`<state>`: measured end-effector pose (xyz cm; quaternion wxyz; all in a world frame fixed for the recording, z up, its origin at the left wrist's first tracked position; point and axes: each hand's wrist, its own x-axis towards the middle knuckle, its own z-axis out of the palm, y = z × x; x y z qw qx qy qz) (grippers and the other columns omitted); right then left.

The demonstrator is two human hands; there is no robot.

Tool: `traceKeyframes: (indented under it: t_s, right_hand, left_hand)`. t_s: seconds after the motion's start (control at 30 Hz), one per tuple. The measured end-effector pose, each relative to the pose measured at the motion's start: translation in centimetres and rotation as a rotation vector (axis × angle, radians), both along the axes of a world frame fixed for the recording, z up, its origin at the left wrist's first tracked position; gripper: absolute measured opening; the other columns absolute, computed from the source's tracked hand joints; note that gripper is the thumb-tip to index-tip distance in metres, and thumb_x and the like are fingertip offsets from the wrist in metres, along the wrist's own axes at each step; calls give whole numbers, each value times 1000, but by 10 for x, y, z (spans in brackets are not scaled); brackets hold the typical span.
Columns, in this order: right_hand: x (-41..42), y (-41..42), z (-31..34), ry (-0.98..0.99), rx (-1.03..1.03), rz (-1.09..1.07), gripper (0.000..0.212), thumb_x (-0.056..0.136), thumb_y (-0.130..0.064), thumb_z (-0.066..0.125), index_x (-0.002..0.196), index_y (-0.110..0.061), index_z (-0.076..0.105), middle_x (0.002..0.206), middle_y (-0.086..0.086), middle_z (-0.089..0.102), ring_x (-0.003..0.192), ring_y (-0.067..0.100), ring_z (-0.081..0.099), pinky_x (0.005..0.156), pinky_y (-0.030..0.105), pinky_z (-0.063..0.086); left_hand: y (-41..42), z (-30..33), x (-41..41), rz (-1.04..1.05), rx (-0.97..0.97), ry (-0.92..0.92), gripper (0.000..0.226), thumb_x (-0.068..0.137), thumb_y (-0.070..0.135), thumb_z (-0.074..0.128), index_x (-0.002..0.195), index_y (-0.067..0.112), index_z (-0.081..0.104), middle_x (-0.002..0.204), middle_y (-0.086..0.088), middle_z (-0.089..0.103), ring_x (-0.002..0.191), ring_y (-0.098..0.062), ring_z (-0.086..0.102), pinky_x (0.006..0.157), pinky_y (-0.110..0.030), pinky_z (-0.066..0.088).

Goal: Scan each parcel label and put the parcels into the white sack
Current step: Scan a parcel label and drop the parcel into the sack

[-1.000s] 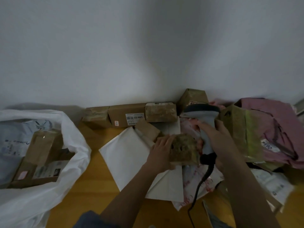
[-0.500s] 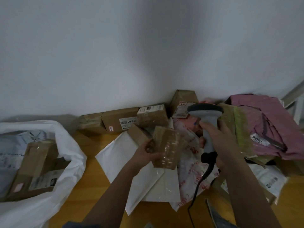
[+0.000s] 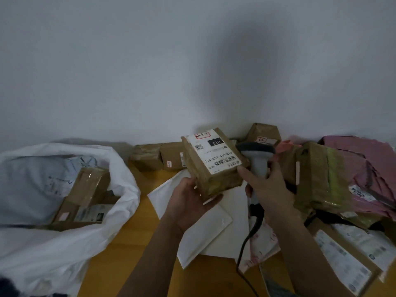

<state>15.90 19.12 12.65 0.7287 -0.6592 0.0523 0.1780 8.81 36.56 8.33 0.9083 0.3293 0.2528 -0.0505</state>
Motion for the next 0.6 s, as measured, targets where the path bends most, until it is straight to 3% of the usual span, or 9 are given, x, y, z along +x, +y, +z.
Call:
traceKeyframes:
  t_s: [0.07,0.17,0.27,0.33,0.43,0.5,0.6]
  right_hand:
    - [-4,2,-1,-31,-14,10,32,84,-22,74,102,-30,49,86,5,61,52,6,56,49,18,51]
    - [-8,1,-2,-47,-12,15,39,83,-13,74,111,-22,47,86,7,59,59,13,56,55,25,52]
    - [-10,0,-6,-93,-64,26,43,82,-2,72,111,-20,45,85,9,58,60,15,56,59,30,52]
    - [-11,-1,-7,-132,-97,32,44,82,2,69,109,-21,43,84,6,57,59,14,56,58,30,54]
    - [-13,-3,-7,-160,-113,28,48,82,-1,71,115,-20,41,86,2,57,63,13,58,59,27,55]
    - [-15,-2,-9,-155,-100,28,54,81,-6,75,118,-23,40,93,1,58,73,16,61,66,31,57]
    - [-22,4,-15,-115,4,2,63,77,-16,80,124,-24,40,108,7,59,85,19,61,67,30,55]
  left_hand:
    - [1,3,-6,1,31,-8,48,87,20,47,133,11,58,132,-18,60,122,-35,57,96,-49,51]
    - [-2,4,-15,-22,153,-21,53,78,11,58,130,16,57,121,-15,65,108,-31,63,88,-44,54]
    - [-6,5,-20,15,145,-77,71,71,3,60,138,22,47,126,-18,63,115,-37,59,93,-48,53]
    - [-9,11,-22,16,102,-126,61,79,19,61,139,20,48,134,-18,58,123,-37,55,104,-52,44]
    - [-13,17,-21,7,171,-39,58,86,49,59,138,24,50,134,-11,60,125,-31,56,106,-51,43]
    - [-16,20,-18,38,212,28,60,85,45,62,139,22,48,133,-10,61,123,-30,57,103,-50,47]
    - [-18,23,-15,219,158,93,37,94,25,60,128,12,57,123,-14,63,115,-32,59,97,-49,51]
